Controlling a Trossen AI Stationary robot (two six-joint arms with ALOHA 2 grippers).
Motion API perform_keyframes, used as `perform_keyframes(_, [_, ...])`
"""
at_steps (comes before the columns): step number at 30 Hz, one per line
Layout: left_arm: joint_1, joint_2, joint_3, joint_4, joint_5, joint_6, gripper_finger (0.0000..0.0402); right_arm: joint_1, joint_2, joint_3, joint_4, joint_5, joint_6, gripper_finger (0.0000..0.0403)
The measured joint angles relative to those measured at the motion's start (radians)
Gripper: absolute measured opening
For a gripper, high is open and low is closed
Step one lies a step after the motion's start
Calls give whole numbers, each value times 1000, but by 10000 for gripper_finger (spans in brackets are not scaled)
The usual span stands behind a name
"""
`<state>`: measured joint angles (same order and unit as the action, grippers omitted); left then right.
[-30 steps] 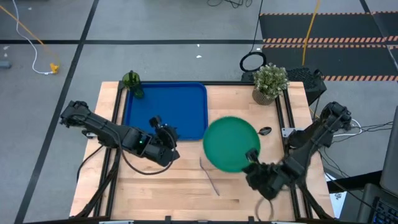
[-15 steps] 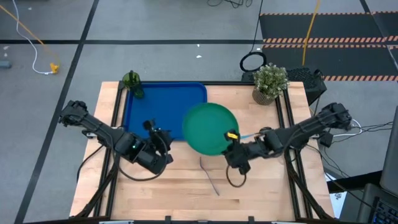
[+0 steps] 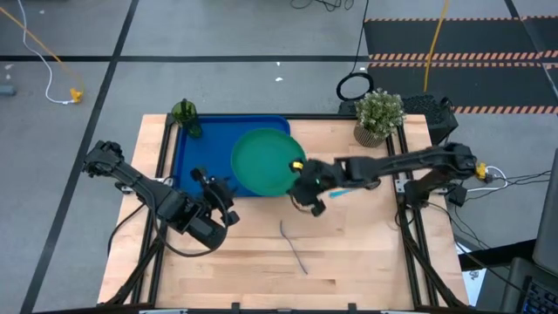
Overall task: Pick and place plate/cup/fork/spoon on tray
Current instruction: Put the green plate on the blue serving tray to the bottom right of the green glass
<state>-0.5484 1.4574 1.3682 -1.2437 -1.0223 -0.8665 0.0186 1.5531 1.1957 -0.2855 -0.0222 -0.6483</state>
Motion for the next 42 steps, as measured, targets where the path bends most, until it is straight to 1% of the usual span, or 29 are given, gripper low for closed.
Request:
perform_keyframes(5, [0,0,0,-3,-80,-49,145,-84,82,1,154,-111,-42,0])
perform_keyframes(7, [7,0,0,-3,-89,-49,145,-103,132,17,208,-144,-42,0])
perform_keyframes(9, [11,0,0,-5,-97,-56,145,-115,193,58,214,-166,-43,0])
perform_keyframes(17, [11,-8,0,-23,-121,-87,145,-124,434,305,143,-165,-60,0])
perform_keyframes(20, [10,-8,0,-40,-123,-101,145,-125,503,391,114,-165,-76,0])
perform_keyframes(27, [10,-8,0,-47,-122,-113,145,-140,650,561,111,-165,-81,0])
perform_keyframes(33, [10,-7,-1,-48,-119,-114,145,-147,731,626,112,-166,-92,0])
perform_keyframes(37, [10,-7,-1,-48,-118,-114,145,-155,752,630,138,-174,-96,0])
perform_keyframes(40, [10,-7,-1,-47,-116,-116,145,-161,754,629,121,-175,-94,0])
perform_keyframes(42, [10,-7,-1,-47,-116,-116,145,-164,754,629,128,-195,-97,0])
